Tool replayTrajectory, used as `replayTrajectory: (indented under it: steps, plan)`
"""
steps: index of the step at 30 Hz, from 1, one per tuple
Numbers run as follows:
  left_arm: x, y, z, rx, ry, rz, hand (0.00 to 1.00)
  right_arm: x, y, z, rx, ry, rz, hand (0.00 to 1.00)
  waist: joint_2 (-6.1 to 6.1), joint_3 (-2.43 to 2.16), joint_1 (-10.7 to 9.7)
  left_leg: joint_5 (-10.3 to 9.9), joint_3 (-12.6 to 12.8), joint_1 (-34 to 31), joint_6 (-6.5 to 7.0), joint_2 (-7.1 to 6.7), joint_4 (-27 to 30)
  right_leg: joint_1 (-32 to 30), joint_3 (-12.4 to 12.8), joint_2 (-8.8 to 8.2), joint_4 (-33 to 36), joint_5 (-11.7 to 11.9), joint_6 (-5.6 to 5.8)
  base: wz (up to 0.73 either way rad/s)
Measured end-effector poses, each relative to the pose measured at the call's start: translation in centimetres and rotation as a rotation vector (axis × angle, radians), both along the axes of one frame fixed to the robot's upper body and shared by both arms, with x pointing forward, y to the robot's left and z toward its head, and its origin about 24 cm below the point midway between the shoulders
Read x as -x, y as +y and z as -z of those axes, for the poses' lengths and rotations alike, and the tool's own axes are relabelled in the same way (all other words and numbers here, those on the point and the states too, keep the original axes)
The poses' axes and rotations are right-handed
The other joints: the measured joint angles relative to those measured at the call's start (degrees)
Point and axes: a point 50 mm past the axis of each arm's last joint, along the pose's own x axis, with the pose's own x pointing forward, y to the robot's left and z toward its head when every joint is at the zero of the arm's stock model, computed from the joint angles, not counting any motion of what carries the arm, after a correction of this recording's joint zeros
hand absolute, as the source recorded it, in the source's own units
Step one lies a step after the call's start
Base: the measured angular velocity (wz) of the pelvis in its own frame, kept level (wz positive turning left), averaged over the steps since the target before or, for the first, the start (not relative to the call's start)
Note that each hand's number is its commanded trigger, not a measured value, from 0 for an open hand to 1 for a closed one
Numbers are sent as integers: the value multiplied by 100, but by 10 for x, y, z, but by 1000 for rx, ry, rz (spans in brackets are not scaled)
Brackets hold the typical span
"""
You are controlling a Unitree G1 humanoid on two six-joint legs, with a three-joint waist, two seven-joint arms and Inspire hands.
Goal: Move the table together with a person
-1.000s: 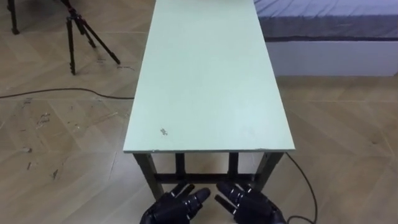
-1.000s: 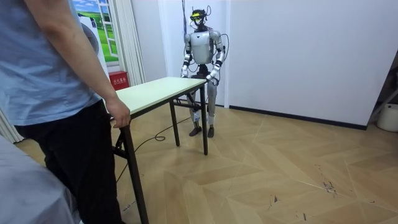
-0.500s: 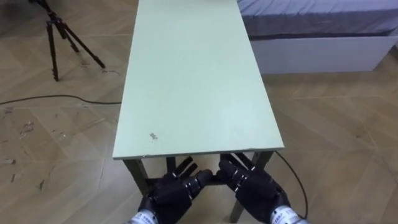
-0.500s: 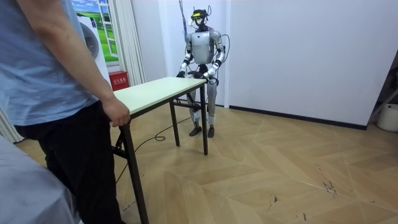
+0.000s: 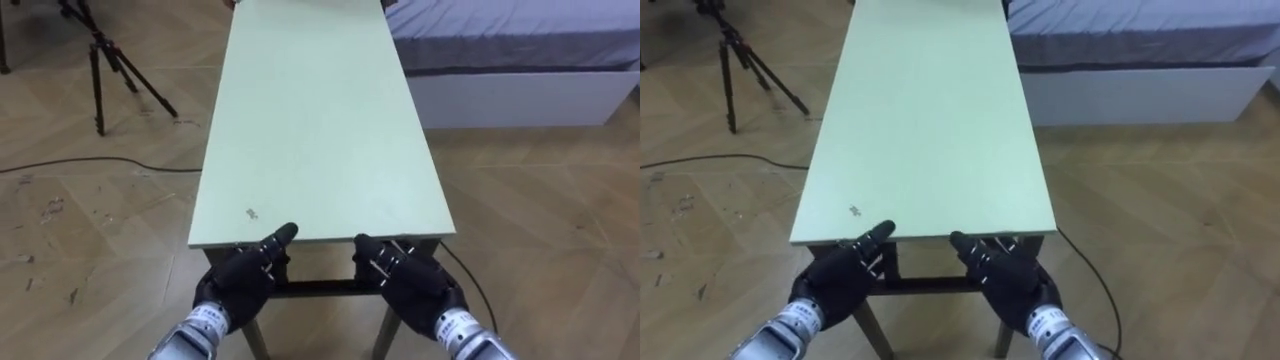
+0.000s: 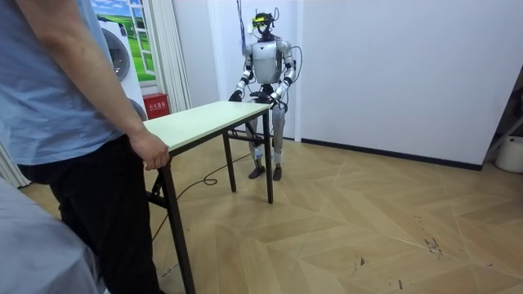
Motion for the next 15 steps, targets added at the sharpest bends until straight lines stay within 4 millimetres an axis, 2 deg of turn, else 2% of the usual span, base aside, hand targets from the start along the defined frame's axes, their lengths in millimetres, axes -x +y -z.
replayTrajectory:
  steps: [5, 9, 15]
  plan:
    - [-3, 1, -3, 98, 18, -90, 0, -4, 1, -2, -53, 26, 57, 0, -13, 8, 43, 0, -23, -31, 0, 2, 94, -34, 3, -16, 62, 0, 0, -3]
    - [-10, -1, -7, 136, 38, -123, 0, -6, -1, -2, -53, 39, 94, 0, -76, 49, 46, -4, -64, -35, 6, -8, 139, -6, -42, -39, 67, 0, 1, 4]
    - [-16, -4, -9, 143, 71, -143, 0, -7, -2, -3, -55, 58, 126, 0, -81, 51, 109, -23, -83, -39, 30, -6, 165, -23, -81, -42, 123, 3, -5, -1]
